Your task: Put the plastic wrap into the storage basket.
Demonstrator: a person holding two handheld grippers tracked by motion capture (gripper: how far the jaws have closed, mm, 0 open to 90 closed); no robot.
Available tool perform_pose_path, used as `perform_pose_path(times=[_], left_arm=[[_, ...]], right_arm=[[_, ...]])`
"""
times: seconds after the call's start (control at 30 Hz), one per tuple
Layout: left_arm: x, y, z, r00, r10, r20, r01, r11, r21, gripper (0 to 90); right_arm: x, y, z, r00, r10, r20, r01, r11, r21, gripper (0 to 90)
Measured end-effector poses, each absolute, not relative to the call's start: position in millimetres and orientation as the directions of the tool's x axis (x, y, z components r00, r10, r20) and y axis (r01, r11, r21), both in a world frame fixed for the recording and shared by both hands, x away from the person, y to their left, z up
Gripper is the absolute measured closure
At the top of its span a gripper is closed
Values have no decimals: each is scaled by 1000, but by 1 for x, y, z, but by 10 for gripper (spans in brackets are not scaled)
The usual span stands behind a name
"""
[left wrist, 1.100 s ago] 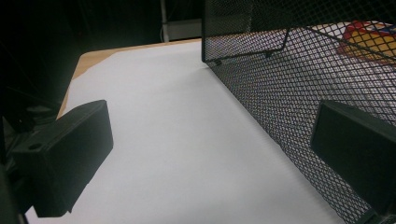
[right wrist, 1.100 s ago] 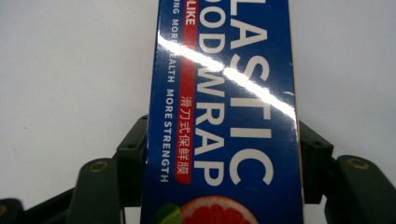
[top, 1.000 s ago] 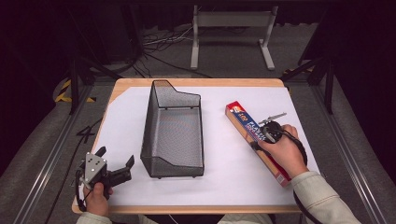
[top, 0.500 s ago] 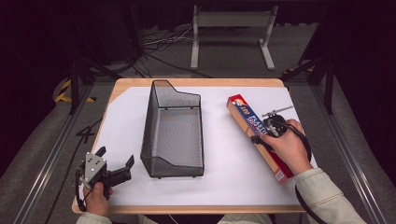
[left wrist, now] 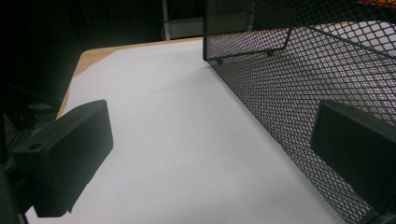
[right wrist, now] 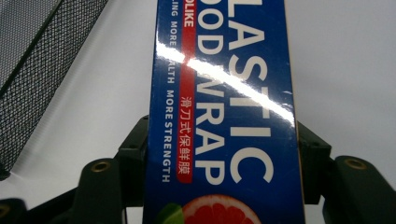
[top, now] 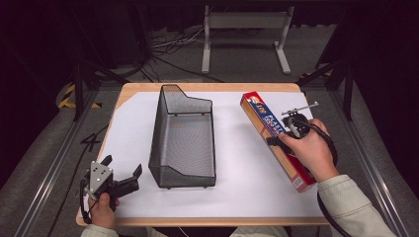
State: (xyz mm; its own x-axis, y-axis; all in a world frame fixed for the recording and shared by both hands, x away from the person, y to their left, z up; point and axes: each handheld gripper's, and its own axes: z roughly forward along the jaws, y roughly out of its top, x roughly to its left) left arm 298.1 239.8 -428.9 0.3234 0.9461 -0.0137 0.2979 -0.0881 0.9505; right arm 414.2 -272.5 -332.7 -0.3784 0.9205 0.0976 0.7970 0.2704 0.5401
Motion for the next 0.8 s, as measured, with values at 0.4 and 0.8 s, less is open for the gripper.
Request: perform_pose_path(times=[0.4,0.8], left_arm=[[298,240,-429,321,947,-13,301,-89,949,1],[290,245,-427,304,953,-4,285,-87,955,1]], right_arm=[[410,-255,-315,-382,921,79,790,281,545,390],[407,-208,-302,-479,875,69,738,359,572,390]])
